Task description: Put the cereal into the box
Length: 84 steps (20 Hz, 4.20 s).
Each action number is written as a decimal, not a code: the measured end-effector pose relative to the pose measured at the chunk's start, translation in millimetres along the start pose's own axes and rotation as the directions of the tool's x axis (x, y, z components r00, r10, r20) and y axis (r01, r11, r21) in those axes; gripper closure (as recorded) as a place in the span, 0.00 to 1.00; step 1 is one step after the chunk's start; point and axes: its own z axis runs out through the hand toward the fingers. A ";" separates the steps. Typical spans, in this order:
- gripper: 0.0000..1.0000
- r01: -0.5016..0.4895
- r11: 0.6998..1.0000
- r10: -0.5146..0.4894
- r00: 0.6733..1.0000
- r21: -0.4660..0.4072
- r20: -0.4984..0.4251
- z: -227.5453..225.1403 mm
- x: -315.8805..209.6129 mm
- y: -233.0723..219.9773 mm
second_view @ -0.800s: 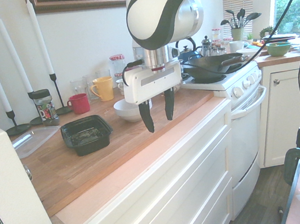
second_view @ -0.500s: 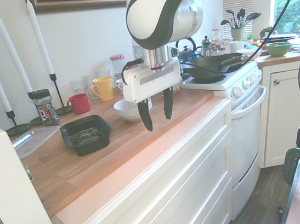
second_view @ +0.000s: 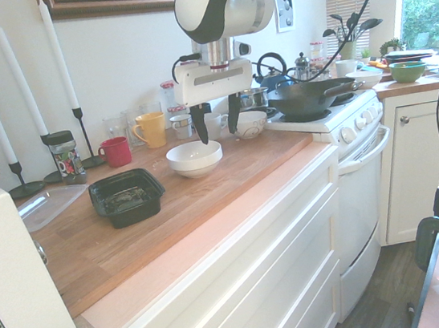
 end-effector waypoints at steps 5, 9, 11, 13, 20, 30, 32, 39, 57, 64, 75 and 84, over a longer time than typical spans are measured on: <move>0.00 -0.064 0.998 0.063 0.998 0.025 0.025 6.3 64.7 -2.8; 0.00 -0.104 0.994 0.103 0.993 0.034 0.051 29.2 100.7 -7.3; 0.00 -0.119 0.992 0.118 0.992 0.033 0.053 42.8 114.2 -12.0; 0.00 -0.131 0.991 0.129 0.990 0.039 0.053 52.3 124.7 -18.2; 0.00 -0.204 0.972 0.188 0.973 0.118 0.136 80.2 149.7 -19.4; 0.00 -0.241 0.960 0.205 0.952 0.145 0.227 126.8 151.8 -22.7; 0.00 -0.245 0.959 0.207 0.950 0.145 0.236 132.3 151.0 -22.3; 1.00 -0.246 0.956 0.201 0.946 0.158 0.252 135.8 145.2 -32.1; 1.00 -0.254 0.953 0.207 0.944 0.163 0.258 140.7 147.9 -28.2; 1.00 -0.252 0.952 0.202 0.943 0.175 0.264 135.3 147.6 -34.4; 1.00 -0.246 0.952 0.195 0.947 0.181 0.256 130.3 150.1 -37.8; 1.00 -0.236 0.945 0.187 0.958 0.226 0.218 90.3 171.0 -50.1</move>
